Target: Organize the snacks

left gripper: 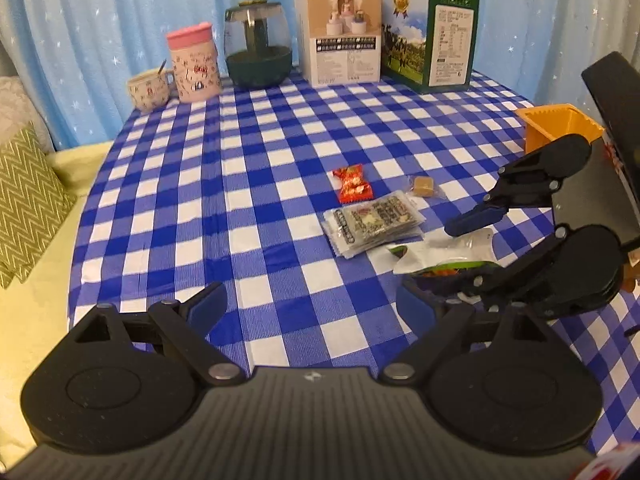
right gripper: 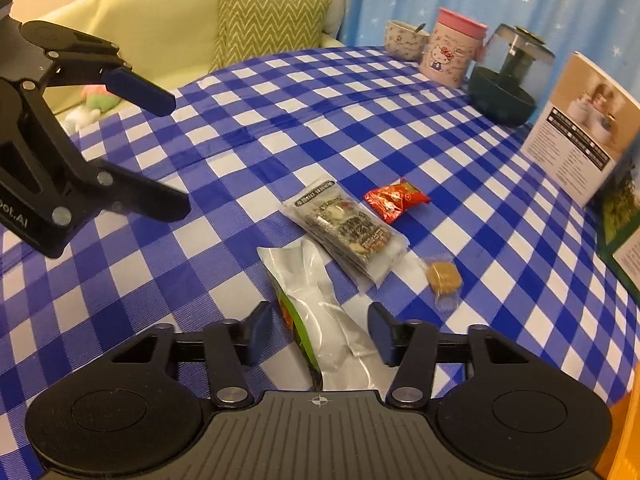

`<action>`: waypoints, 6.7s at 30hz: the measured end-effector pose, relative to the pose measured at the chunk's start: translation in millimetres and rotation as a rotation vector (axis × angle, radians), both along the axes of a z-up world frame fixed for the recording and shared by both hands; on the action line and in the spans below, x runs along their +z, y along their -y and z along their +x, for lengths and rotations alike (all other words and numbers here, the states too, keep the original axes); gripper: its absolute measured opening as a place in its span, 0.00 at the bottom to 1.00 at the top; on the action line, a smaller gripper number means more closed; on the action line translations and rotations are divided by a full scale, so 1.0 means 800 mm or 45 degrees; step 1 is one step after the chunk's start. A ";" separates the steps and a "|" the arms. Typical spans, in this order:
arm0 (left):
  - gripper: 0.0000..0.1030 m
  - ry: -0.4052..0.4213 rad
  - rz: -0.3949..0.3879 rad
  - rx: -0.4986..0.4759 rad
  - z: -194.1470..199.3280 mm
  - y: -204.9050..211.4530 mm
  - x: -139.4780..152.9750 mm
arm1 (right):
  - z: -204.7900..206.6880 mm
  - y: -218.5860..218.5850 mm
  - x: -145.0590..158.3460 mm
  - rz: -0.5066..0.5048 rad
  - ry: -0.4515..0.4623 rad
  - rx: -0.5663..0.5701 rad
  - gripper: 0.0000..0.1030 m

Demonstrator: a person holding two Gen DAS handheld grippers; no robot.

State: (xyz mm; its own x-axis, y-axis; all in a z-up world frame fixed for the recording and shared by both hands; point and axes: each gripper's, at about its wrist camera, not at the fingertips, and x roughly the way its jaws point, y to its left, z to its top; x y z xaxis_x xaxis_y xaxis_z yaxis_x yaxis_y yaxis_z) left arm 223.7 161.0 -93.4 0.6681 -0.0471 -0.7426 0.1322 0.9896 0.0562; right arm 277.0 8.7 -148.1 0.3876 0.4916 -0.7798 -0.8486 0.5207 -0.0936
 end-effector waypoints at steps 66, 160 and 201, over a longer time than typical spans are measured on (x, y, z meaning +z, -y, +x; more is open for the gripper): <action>0.34 -0.128 -0.012 -0.143 0.092 0.076 -0.053 | -0.043 0.125 0.010 0.293 -0.130 -0.885 0.30; 0.33 -0.004 -0.240 -0.237 -0.048 0.395 0.082 | -0.184 0.416 0.147 0.426 0.054 -1.322 0.30; 0.43 -0.034 -0.300 -0.190 0.054 0.416 0.029 | -0.057 0.446 0.104 0.418 -0.016 -1.259 0.30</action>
